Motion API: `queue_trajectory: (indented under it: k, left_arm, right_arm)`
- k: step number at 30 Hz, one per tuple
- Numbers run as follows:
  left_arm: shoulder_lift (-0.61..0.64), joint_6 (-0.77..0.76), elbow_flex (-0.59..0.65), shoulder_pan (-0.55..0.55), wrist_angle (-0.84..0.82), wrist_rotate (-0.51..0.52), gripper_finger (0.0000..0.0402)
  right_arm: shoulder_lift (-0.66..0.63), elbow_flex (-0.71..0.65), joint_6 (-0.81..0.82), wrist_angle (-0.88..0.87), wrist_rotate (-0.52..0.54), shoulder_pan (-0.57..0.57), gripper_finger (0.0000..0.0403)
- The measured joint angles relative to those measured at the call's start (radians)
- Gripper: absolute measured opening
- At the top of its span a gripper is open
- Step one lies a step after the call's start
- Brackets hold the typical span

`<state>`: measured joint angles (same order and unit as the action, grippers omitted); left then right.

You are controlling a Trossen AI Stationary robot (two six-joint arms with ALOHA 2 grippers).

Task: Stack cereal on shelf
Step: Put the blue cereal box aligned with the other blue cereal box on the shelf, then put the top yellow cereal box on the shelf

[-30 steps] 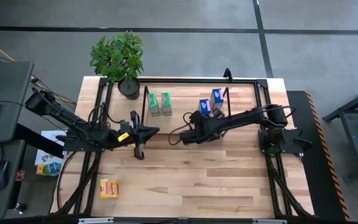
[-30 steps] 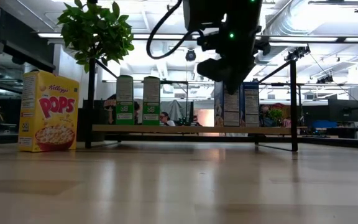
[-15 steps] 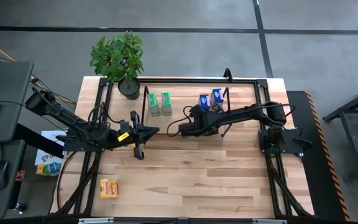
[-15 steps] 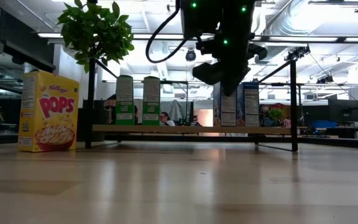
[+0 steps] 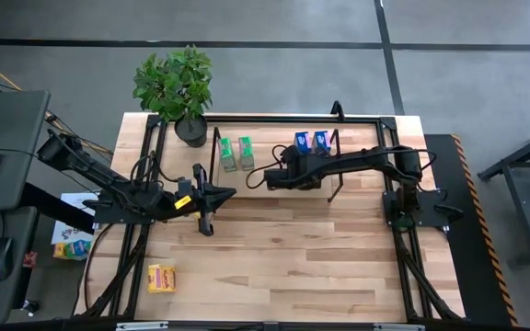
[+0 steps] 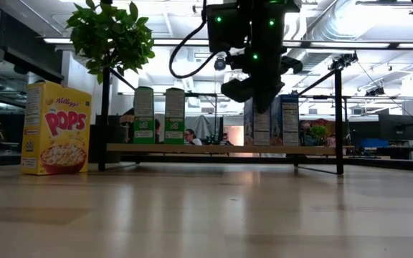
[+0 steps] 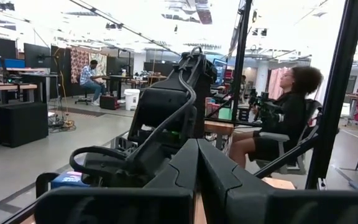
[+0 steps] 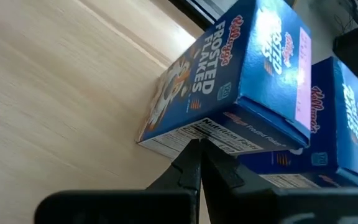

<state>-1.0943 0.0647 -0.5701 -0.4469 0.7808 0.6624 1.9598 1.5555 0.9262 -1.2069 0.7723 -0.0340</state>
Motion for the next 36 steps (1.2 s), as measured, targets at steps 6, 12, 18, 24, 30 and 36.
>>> queue_trajectory:
  k: [6, 12, 18, 24, 30, 36]
  left_arm:
    - [0.013, 0.033, 0.0, -0.019, -0.035, 0.003, 0.0]
    - [0.055, 0.087, 0.0, -0.064, -0.059, 0.066, 0.0]
    - [0.104, 0.098, 0.0, -0.124, -0.135, 0.151, 0.0]
    - [0.146, 0.132, 0.0, -0.188, -0.177, 0.165, 0.0]
    - [0.152, 0.177, 0.0, -0.211, -0.181, 0.209, 0.0]
    - [0.152, 0.174, -0.001, -0.209, -0.184, 0.223, 0.0]
  right_arm:
    - [-0.031, 0.001, -0.002, -0.153, -0.005, 0.052, 0.0]
    - [-0.123, -0.001, 0.062, -0.334, 0.038, 0.122, 0.0]
    - [-0.235, -0.006, 0.062, -0.355, 0.053, 0.182, 0.0]
    - [-0.449, -0.248, 0.039, -0.144, 0.006, 0.244, 0.0]
    - [-0.762, -0.573, -0.164, 0.457, -0.017, 0.379, 0.0]
    - [-0.955, -0.882, -0.522, 1.187, 0.061, 0.479, 0.0]
